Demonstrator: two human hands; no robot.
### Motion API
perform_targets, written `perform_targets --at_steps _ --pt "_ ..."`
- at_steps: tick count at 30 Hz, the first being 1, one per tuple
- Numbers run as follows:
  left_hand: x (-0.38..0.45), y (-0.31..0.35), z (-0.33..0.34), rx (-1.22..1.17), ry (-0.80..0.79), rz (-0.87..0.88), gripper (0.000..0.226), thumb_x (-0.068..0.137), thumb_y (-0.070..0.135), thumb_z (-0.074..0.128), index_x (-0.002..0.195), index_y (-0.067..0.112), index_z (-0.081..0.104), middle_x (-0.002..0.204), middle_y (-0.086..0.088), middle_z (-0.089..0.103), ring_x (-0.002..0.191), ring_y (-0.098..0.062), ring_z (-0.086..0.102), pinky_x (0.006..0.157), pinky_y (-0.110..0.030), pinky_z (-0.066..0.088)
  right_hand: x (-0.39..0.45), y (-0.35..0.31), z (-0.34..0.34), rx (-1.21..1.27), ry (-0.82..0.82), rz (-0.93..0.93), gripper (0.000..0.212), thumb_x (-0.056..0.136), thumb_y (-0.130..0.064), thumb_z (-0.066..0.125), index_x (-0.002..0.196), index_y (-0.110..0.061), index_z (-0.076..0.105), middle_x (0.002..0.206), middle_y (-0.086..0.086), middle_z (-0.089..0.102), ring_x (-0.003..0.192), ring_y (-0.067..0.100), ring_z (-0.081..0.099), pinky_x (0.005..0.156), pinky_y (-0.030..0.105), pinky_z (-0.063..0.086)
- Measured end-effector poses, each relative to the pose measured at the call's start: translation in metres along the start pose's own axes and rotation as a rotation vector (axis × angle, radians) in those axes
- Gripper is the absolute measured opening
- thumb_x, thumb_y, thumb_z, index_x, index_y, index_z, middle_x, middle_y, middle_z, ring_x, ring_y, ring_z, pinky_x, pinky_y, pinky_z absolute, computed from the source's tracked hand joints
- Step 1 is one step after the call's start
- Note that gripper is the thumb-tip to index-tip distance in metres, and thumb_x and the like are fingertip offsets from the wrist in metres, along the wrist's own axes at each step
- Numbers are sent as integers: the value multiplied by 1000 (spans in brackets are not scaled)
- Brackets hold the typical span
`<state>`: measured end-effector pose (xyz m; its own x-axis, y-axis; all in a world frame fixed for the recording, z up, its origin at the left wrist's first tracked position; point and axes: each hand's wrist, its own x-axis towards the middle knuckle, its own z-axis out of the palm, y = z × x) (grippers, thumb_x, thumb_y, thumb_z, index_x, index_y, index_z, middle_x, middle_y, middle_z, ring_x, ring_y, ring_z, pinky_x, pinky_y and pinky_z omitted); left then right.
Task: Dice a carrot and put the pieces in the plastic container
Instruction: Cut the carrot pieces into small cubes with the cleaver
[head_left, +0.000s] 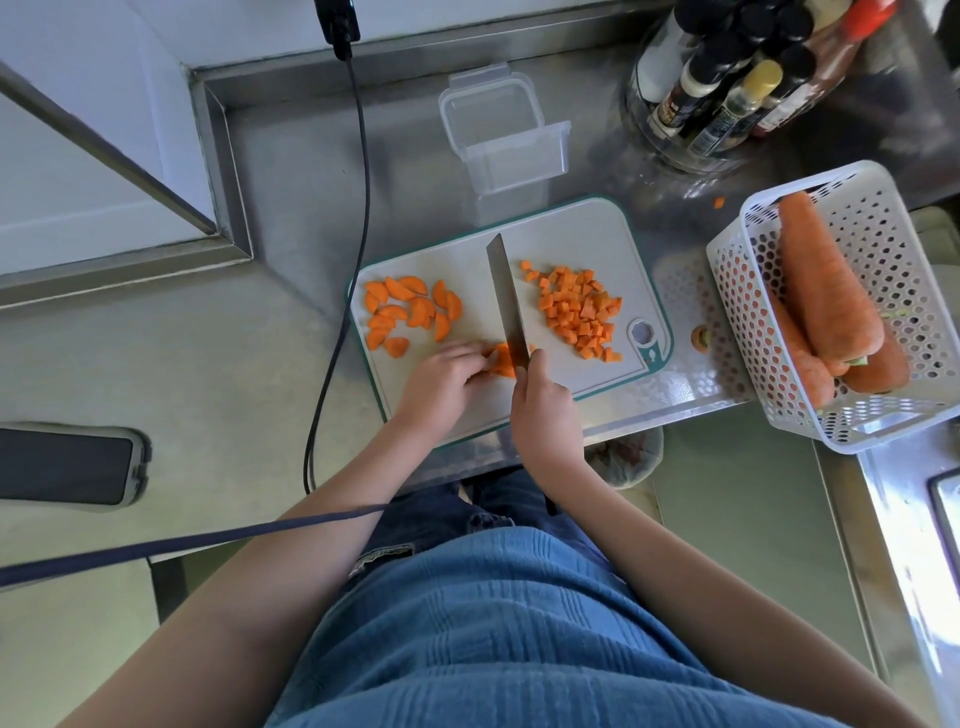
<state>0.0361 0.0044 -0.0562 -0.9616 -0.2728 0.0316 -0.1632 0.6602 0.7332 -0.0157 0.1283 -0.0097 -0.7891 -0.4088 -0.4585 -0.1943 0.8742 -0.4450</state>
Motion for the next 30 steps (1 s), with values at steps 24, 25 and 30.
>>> perform_targets --at_steps 24,25,30 --pt "-16 -10 -5 45 77 -1 33 74 8 77 105 4 68 106 -10 66 95 -26 63 77 -39 56 1 -5 -24 214 38 -52 17 103 -25 32 92 -12 33 61 10 49 48 25 40 45 31 29" --pt "-17 -10 -6 87 81 27 26 74 8 75 98 3 68 100 -10 65 90 -24 62 71 -38 56 1 -6 -22 207 40 -53 17 103 -24 32 91 -12 32 62 12 50 49 26 41 46 31 30" --pt "-5 -6 -1 237 35 284 11 80 9 58 85 1 62 83 -11 58 83 -21 44 68 -33 47 1 -8 -14 145 34 -53 16 104 -25 31 92 -13 30 70 21 56 58 36 49 49 36 36"
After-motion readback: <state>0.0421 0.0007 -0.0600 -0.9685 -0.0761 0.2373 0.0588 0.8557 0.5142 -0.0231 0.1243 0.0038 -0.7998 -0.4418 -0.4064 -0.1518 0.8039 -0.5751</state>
